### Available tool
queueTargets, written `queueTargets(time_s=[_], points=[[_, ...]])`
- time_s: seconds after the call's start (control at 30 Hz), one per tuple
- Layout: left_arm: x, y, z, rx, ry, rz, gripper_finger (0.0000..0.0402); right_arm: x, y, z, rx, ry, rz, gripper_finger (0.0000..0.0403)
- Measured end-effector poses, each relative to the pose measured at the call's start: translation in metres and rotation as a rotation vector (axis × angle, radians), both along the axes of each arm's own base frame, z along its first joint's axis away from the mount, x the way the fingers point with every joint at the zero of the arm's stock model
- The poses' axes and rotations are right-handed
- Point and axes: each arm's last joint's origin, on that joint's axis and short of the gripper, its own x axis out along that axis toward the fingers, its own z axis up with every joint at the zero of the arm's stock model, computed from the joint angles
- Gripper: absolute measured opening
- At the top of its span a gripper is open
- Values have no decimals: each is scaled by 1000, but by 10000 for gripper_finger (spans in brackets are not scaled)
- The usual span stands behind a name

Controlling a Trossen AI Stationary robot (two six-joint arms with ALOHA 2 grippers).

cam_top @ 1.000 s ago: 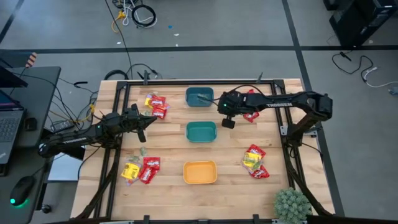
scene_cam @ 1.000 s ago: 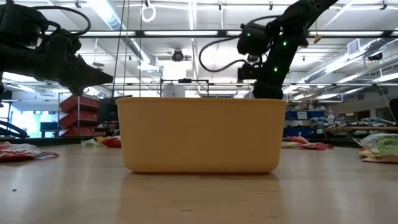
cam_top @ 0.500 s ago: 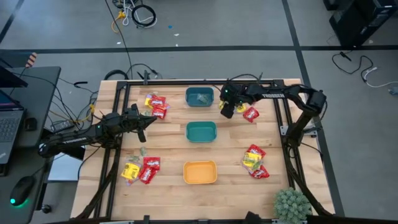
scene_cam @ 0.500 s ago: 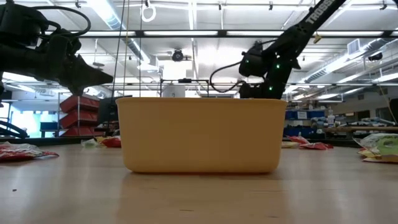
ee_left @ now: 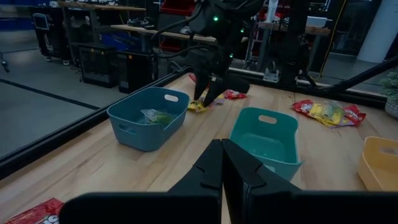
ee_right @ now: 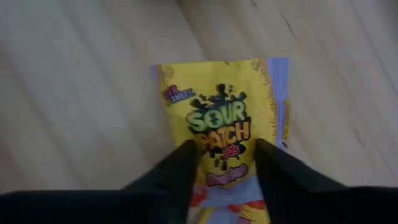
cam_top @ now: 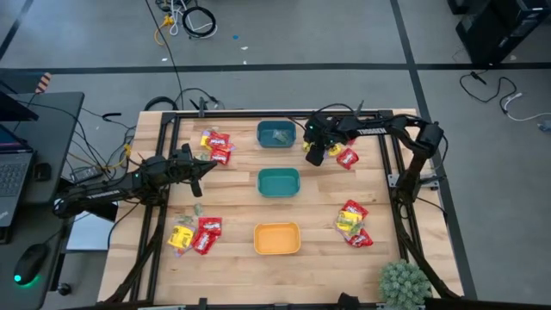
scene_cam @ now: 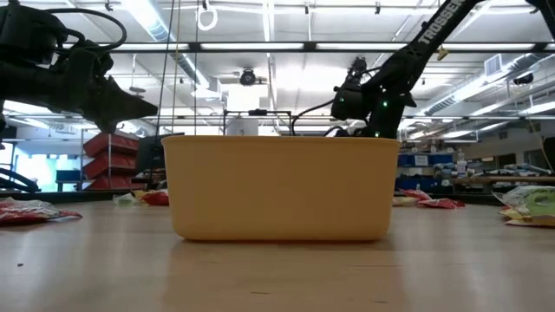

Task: Sort candy
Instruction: Put the yellow candy into the yellow bin

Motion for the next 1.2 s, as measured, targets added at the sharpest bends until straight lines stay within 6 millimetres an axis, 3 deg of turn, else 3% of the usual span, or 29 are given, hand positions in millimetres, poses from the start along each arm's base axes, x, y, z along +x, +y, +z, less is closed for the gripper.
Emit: queueTargets(time_s=[0.13,0.2,0.4,0.53,0.67,0.87,1.07,1.2], points=[[0,0,0,0,0,0,6,1,7,12,-14,-28,21,41],[0,0,0,0,0,0,6,1,13,21,-25,-42,37,11],[0,0,0,0,1,0,6,-1,43,58,-66,-106,69,21],[0,0,0,0,1,0,6,1,56,62,-133,-77,69,22],[0,0,0,0,0,0,6,4,45,47,-143,-28,63,59],[0,0,0,0,0,0,6,-3,12,16,-60,35,-14,155],[0,0,0,0,0,0,6,-8,-10,8,-12,-22,-40,242],[0,0,0,0,1,-1,6,-11,-16,2,68,-59,-33,262]])
